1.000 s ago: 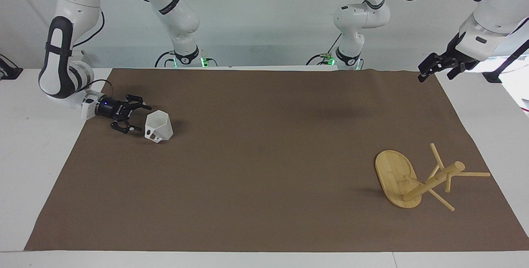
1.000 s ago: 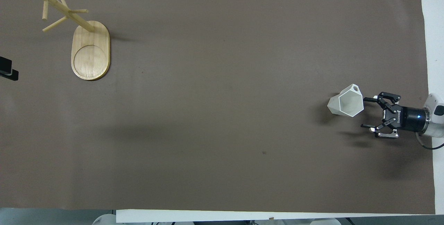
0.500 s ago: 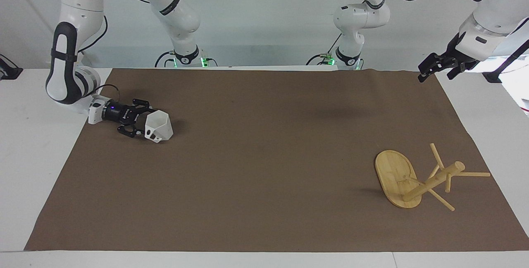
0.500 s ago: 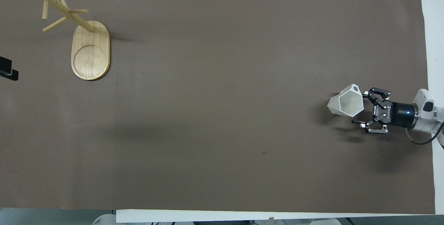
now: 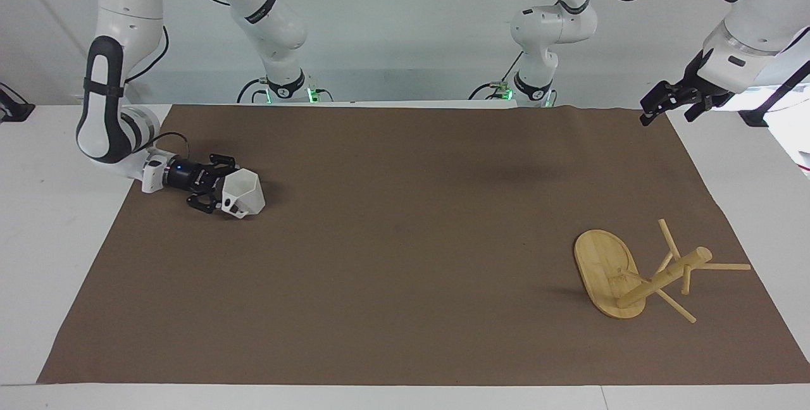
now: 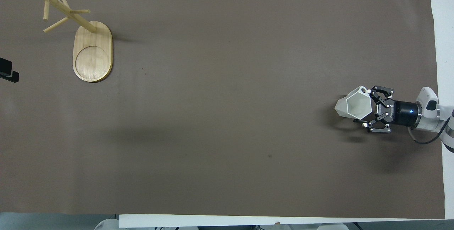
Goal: Hang cup on rack
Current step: 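Lift the white cup with the right gripper toward the wooden rack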
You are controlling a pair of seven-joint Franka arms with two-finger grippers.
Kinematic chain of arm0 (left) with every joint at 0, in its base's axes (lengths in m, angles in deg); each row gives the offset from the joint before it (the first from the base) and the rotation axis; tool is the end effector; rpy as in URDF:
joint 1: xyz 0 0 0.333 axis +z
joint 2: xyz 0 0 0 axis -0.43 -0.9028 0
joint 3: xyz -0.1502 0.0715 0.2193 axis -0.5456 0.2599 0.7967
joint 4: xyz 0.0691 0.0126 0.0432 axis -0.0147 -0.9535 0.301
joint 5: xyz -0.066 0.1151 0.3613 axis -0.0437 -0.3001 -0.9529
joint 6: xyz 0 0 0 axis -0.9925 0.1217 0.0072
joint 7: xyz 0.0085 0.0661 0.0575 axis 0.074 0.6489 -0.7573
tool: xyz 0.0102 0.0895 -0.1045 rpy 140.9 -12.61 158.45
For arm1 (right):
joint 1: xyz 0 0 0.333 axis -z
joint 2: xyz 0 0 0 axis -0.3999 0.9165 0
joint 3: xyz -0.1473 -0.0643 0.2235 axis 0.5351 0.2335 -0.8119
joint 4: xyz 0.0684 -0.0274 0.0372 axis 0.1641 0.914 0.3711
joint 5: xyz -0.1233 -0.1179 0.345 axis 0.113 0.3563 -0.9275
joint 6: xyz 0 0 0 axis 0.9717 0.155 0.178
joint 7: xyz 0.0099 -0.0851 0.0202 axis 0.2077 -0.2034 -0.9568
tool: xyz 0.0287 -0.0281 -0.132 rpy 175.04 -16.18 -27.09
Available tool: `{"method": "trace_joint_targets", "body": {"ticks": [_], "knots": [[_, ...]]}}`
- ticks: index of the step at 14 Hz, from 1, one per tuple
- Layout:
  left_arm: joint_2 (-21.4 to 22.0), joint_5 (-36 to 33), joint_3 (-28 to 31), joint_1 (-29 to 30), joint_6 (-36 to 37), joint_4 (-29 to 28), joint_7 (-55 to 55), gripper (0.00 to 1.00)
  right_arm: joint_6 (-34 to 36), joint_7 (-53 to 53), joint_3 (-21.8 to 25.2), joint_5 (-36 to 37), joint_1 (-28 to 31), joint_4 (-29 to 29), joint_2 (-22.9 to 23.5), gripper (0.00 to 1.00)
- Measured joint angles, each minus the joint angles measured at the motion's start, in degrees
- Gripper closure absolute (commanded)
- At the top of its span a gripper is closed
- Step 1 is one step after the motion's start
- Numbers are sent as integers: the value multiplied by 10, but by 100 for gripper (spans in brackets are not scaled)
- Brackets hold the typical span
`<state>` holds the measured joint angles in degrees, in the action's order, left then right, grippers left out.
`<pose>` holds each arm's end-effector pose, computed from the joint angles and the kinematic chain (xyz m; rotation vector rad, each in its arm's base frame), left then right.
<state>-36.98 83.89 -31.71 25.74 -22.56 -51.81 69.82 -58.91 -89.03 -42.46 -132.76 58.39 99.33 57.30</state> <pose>0.5254 -0.0133 0.5628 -3.1270 0.0068 0.1692 0.4494 -0.1341 0.1805 -1.5939 -1.1818 -1.1414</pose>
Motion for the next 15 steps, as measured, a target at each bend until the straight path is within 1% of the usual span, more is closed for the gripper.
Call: {"method": "trace_joint_targets", "body": {"ticks": [9, 10, 14, 15], "knots": [[0, 0, 0, 0, 0, 0, 0, 0, -14, -15, 0, -15, -13, 15, 0, 1], [0, 0, 0, 0, 0, 0, 0, 0, -14, -20, 0, -16, -13, 16, 0, 8], [0, 0, 0, 0, 0, 0, 0, 0, -14, -26, 0, -17, -23, 17, 0, 64], [0, 0, 0, 0, 0, 0, 0, 0, -14, -27, 0, -17, -28, 17, 0, 72]]}}
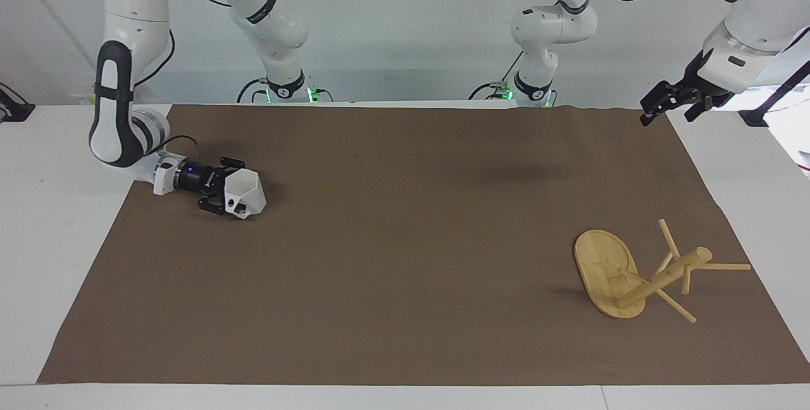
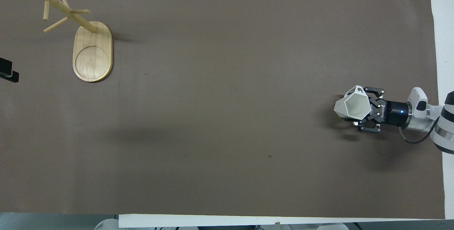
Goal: Hang cup on rack
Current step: 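Lift the white cup with the right gripper toward the wooden rack, then carry the cup with the right gripper while the left gripper reaches it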
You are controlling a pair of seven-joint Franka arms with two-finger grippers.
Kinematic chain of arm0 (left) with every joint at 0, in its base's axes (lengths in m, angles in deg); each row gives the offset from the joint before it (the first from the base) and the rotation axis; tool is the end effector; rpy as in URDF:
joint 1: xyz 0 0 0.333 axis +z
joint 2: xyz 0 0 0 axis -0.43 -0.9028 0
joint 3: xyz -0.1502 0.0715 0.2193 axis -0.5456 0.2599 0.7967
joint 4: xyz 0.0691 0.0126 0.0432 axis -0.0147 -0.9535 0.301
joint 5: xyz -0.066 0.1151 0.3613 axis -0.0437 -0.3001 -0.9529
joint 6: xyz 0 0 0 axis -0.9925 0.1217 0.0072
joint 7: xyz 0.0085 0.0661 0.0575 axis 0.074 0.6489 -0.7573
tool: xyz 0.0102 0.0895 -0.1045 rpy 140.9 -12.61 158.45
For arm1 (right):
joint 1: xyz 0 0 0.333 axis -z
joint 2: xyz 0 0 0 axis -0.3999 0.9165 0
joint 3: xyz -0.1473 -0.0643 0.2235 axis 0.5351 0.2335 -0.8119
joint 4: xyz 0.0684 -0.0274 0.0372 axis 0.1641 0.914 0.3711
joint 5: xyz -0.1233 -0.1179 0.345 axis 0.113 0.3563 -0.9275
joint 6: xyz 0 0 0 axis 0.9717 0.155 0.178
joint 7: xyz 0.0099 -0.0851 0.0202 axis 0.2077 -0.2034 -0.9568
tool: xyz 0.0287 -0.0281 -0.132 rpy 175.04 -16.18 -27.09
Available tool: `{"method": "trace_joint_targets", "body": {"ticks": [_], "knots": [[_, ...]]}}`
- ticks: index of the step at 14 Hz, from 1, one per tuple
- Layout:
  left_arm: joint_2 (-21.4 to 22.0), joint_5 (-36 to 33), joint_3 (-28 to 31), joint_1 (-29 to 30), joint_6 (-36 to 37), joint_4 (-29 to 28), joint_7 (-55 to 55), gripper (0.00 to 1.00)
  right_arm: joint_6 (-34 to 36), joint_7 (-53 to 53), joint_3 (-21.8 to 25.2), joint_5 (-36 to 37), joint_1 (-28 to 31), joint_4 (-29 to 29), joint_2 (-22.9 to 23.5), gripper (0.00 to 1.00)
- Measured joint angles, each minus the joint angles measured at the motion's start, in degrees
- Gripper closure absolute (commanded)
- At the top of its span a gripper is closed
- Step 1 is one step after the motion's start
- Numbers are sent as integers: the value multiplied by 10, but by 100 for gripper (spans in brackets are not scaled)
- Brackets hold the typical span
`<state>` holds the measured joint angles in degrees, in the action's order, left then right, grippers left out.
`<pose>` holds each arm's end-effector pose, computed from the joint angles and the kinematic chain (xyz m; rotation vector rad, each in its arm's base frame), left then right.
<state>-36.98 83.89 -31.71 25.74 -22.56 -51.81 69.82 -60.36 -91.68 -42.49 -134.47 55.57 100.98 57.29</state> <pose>0.5254 -0.0133 0.5628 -3.1270 0.0068 0.1692 0.4507 -0.1093 0.1723 -1.5665 -1.2160 -1.1494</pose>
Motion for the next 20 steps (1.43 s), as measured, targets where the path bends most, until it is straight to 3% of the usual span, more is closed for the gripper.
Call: {"method": "trace_joint_targets", "body": {"ticks": [2, 5, 9, 12, 15, 20], "knots": [[0, 0, 0, 0, 0, 0, 0, 0, 0, -3, -1, 0, -9, -5, -1, 82], [0, 0, 0, -1, 0, 0, 0, 0, 9, -2, -9, -1, -42, -35, -15, 82], [0, 0, -1, -1, 22, 0, 0, 0, -16, 96, -24, -24, -149, -103, -43, 83], [0, 1, -2, -3, 36, 0, 0, 0, -110, 154, -28, -112, -259, -133, -53, 82], [0, 3, -6, -45, 17, -1, -39, 0, -224, 212, -32, -164, -372, -139, -61, 82], [16, 11, -91, -81, -126, -71, -224, 0, -346, 371, -32, -195, -501, -171, -92, 82]]}}
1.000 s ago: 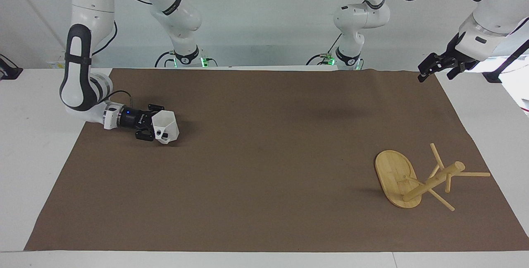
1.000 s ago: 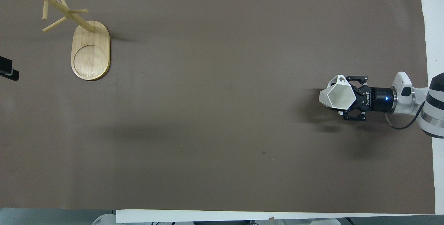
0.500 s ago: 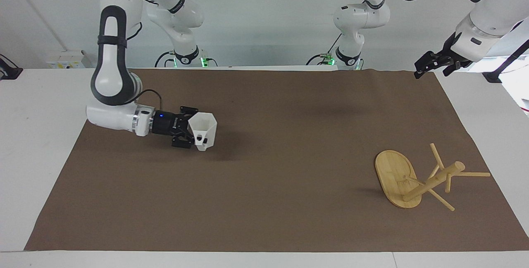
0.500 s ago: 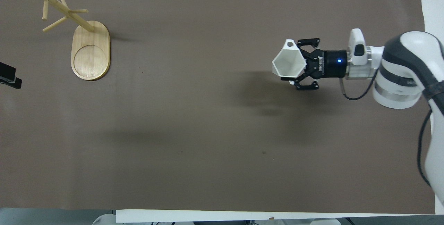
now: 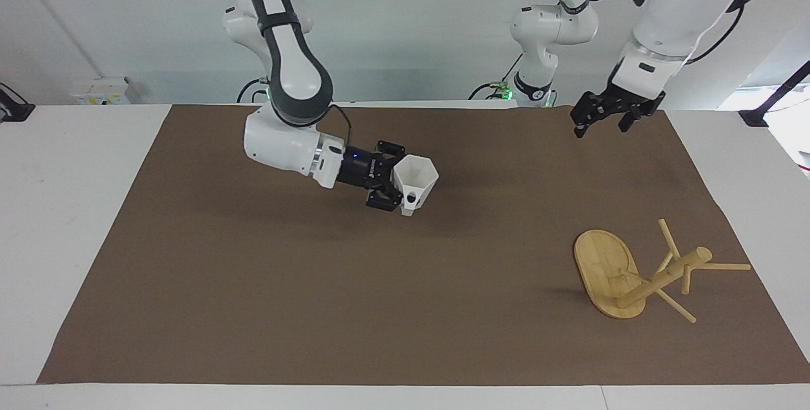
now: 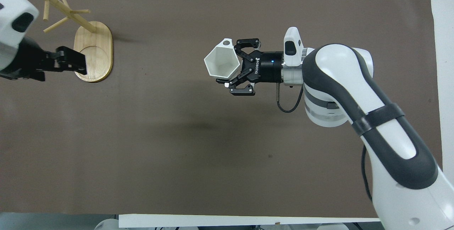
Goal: Hang cup on rack
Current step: 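Carry the cup with the right gripper while the left gripper reaches it, then grasp the cup with the left gripper while the right gripper releases it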
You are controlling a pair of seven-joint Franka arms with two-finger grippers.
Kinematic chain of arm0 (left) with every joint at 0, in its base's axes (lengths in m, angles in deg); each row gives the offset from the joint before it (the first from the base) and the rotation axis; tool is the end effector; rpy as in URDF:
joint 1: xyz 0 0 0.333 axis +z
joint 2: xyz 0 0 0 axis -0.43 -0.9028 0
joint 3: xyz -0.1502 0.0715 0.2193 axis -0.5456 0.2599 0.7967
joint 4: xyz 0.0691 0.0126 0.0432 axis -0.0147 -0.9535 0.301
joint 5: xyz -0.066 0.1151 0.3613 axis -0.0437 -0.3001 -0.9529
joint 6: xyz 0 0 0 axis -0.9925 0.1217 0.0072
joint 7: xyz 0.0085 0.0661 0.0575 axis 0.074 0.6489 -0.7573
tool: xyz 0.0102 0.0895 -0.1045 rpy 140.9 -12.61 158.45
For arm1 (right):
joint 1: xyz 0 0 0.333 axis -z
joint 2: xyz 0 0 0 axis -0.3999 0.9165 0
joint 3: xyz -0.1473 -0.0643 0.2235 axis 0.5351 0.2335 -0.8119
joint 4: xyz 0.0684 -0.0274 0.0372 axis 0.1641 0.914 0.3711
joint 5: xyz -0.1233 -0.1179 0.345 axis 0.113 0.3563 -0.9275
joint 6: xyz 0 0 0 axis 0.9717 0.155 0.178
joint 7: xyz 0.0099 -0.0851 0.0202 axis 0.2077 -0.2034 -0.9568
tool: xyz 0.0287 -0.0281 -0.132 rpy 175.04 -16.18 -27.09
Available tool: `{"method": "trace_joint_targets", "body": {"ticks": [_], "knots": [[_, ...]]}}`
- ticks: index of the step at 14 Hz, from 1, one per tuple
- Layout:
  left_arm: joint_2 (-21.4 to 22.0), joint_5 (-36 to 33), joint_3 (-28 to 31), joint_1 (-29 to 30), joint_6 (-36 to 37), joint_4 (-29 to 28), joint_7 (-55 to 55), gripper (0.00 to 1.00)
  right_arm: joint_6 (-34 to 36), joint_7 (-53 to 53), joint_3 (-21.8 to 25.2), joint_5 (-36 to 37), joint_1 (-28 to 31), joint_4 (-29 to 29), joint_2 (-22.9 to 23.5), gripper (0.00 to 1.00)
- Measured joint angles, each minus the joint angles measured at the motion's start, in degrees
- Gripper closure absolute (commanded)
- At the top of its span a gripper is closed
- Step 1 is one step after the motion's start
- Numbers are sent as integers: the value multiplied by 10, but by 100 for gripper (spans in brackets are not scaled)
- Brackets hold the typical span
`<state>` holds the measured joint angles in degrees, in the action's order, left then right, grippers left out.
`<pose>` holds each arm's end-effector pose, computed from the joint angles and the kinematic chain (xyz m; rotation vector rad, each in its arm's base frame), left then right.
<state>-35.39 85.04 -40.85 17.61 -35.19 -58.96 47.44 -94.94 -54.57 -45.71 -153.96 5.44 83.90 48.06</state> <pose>0.5135 -0.1782 0.5382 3.1271 0.1328 0.0172 0.5511 0.3071 0.3673 -1.6435 -1.2964 -1.0193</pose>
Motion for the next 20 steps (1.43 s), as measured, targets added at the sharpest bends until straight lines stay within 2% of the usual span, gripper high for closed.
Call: {"method": "trace_joint_targets", "body": {"ticks": [2, 7, 12, 16, 17, 18, 19, 20], "knots": [[1, 0, -39, 1, -42, -19, -56, 0, -42, 8, 0, -26, -40, 0, -2, 82], [4, 7, -165, 48, -70, -22, -150, 1, -100, 10, 0, -111, -105, 0, 1, 82], [2, 11, -183, 55, -93, -46, -170, 13, -126, 10, 0, -121, -123, 0, 1, 82], [-3, 20, -184, 58, -130, -82, -171, 38, -129, 10, 2, -121, -123, -7, 1, 82], [-3, 23, -184, 58, -133, -86, -171, 54, -129, 10, 2, -121, -123, -9, 1, 81], [-4, 28, -185, 58, -134, -88, -171, 84, -129, 10, 2, -121, -123, -10, 1, 81], [-4, 34, -185, 58, -135, -90, -171, 99, -129, 10, 2, -121, -123, -11, 1, 81], [-4, 42, -186, 58, -137, -90, -171, 100, -129, 10, 2, -121, -123, -11, 1, 81]]}}
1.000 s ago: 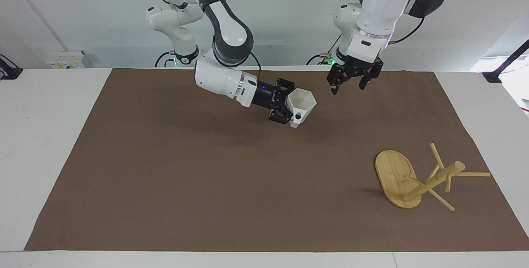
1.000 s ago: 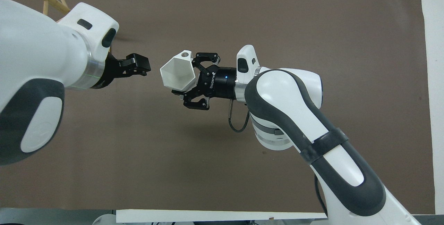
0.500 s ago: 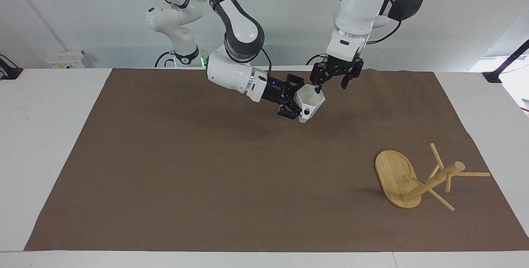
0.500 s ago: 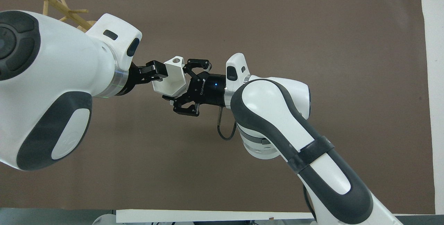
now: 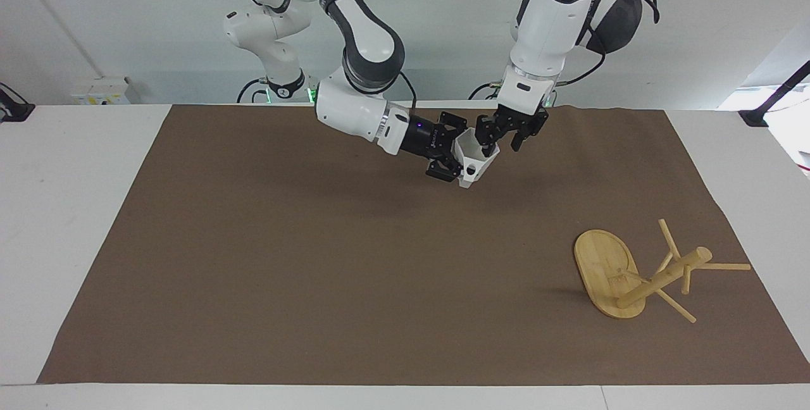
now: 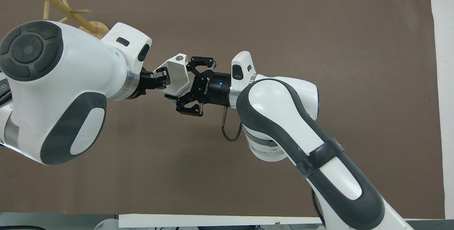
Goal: Hang cup on rack
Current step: 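Grasp the cup with the left gripper while the right gripper releases it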
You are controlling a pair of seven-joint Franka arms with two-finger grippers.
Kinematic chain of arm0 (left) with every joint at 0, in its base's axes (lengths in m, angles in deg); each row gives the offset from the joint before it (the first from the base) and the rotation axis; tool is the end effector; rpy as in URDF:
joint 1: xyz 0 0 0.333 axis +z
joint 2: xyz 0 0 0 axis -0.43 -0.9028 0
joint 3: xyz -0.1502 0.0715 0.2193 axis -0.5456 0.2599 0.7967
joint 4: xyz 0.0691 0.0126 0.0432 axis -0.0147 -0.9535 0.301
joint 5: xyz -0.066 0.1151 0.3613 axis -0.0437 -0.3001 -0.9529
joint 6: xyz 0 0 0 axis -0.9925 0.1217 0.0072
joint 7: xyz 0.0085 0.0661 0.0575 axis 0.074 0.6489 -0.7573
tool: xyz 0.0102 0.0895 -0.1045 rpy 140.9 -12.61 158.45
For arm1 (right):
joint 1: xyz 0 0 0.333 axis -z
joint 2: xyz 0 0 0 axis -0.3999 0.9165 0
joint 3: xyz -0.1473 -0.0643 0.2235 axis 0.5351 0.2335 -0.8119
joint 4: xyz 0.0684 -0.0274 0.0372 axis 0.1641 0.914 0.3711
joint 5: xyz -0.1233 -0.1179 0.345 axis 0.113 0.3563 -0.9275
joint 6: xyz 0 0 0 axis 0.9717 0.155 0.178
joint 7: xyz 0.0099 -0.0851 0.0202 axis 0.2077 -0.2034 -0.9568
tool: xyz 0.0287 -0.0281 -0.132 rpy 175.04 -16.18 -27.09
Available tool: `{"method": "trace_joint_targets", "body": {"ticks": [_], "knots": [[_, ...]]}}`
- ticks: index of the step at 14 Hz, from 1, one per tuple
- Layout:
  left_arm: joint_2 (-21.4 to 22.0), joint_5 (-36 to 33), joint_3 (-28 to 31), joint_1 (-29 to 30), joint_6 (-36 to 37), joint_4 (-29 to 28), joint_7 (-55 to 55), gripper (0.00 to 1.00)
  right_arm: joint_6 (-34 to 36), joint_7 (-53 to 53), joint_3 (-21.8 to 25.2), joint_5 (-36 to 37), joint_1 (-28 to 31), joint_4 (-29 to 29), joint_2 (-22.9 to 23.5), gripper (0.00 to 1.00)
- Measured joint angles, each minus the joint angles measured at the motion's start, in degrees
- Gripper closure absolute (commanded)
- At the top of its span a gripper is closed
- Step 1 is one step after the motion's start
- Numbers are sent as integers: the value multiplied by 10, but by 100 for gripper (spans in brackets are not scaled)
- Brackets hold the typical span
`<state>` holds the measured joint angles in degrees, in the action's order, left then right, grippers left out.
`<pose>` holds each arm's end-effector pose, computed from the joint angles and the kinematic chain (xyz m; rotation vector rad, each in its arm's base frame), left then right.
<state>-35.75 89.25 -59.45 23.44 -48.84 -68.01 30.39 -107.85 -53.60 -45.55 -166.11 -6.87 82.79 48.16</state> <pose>0.4721 -0.3032 0.4806 3.0208 0.2733 0.0415 0.5075 0.3960 0.3763 -1.6901 -1.1602 -1.0636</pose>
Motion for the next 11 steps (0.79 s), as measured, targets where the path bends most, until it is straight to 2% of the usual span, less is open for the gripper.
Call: {"method": "trace_joint_targets", "body": {"ticks": [3, 5, 6, 7, 8, 11], "knots": [[0, 15, -4, 0, -10, 0, 0, 100, 0, 0, -2, 0, -3, 0, 0, 81], [0, 15, -4, 0, -10, 0, 0, 100, -1, 0, -1, 0, -4, 0, 0, 74], [0, 15, -4, 0, -10, 0, 0, 100, -1, 0, -1, 0, -4, -1, 0, 60], [0, 15, -4, 0, -10, 0, 0, 100, -1, 0, -1, 0, -4, -1, 0, 35], [0, 15, -4, 0, -10, 0, 0, 100, -1, 0, -1, 0, -4, -1, 0, 0], [-1, 15, -1, 3, -10, 4, -18, 100, -1, 2, 1, 0, 0, -3, 0, 0]]}}
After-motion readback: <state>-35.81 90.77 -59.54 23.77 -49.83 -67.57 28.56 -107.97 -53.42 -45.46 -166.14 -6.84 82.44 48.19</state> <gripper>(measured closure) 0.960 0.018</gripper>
